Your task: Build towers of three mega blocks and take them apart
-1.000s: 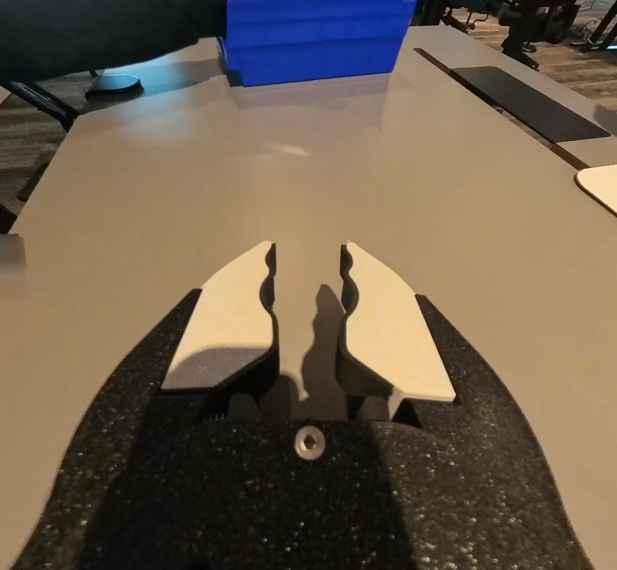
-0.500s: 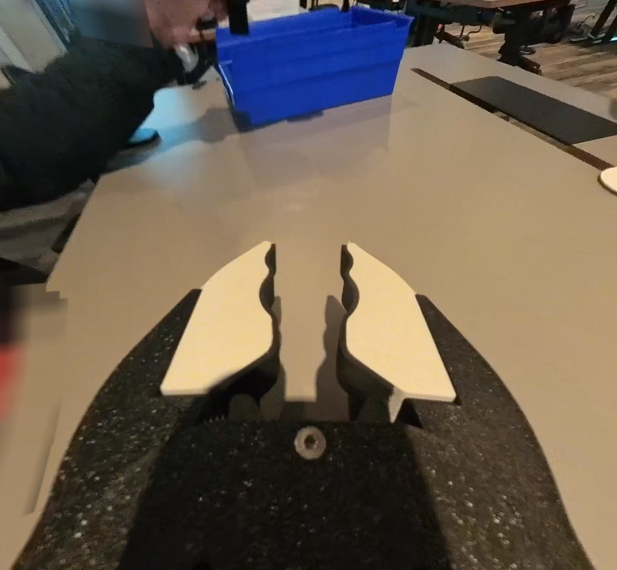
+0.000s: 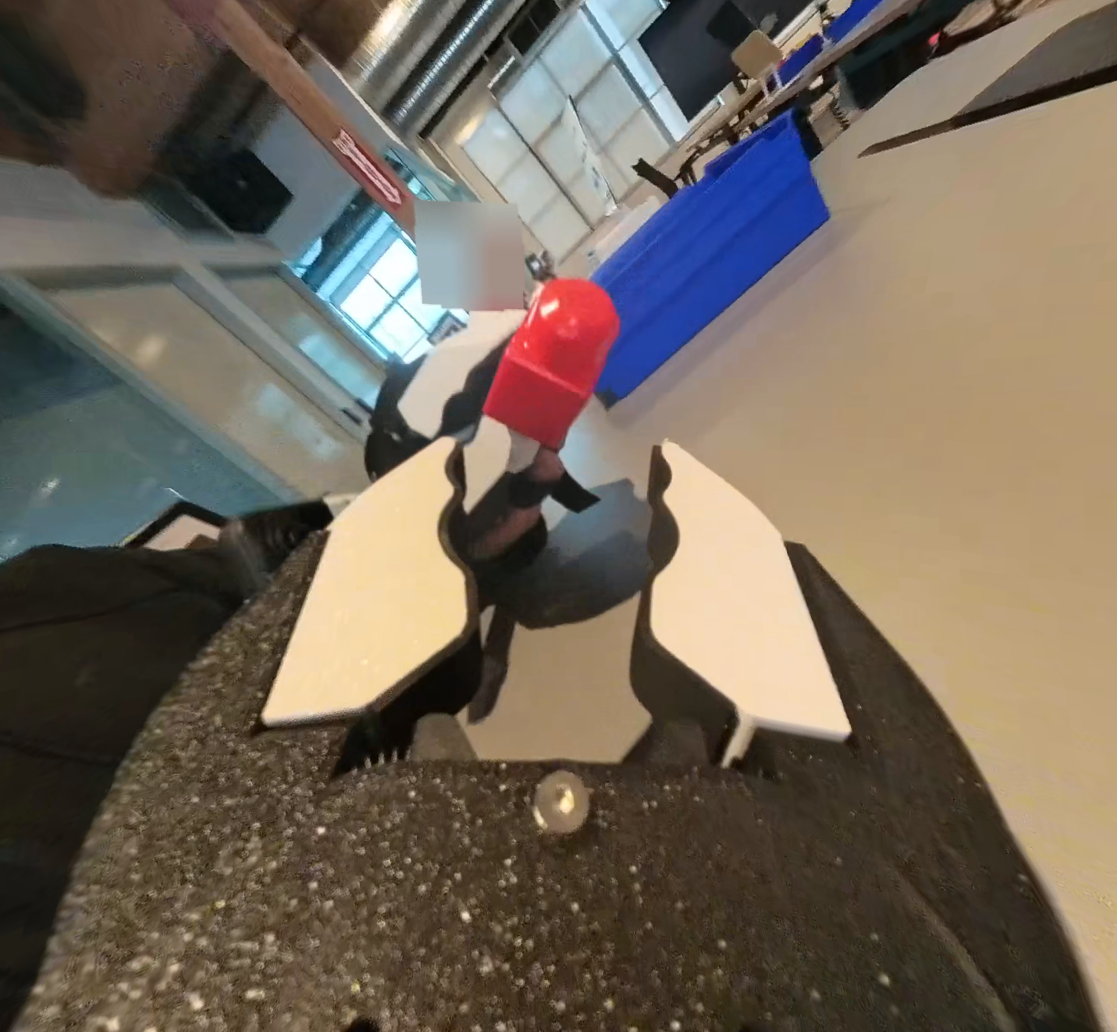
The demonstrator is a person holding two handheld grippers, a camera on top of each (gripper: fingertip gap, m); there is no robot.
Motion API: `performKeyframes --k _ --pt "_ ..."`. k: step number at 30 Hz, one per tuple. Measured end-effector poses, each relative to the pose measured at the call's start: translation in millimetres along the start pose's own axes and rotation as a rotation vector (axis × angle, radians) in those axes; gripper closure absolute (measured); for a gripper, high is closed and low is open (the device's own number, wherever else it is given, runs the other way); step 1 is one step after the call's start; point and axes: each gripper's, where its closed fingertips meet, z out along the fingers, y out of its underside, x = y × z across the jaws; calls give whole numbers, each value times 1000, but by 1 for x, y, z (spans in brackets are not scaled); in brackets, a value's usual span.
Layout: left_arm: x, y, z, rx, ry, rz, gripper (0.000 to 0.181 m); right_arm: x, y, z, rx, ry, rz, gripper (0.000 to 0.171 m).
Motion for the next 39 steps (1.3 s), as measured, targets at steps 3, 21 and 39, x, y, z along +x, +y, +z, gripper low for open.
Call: performKeyframes --k 3,21,39 --pt "15 -14 -1 29 -4 86 171 0 1 0 -2 -8 34 110" --pt "43 20 -27 -46 333 -312 148 60 17 -40 -449 586 -639 132" --pt "-140 133 -93 -413 313 -719 131 84 57 -45 -653 598 -631 116"
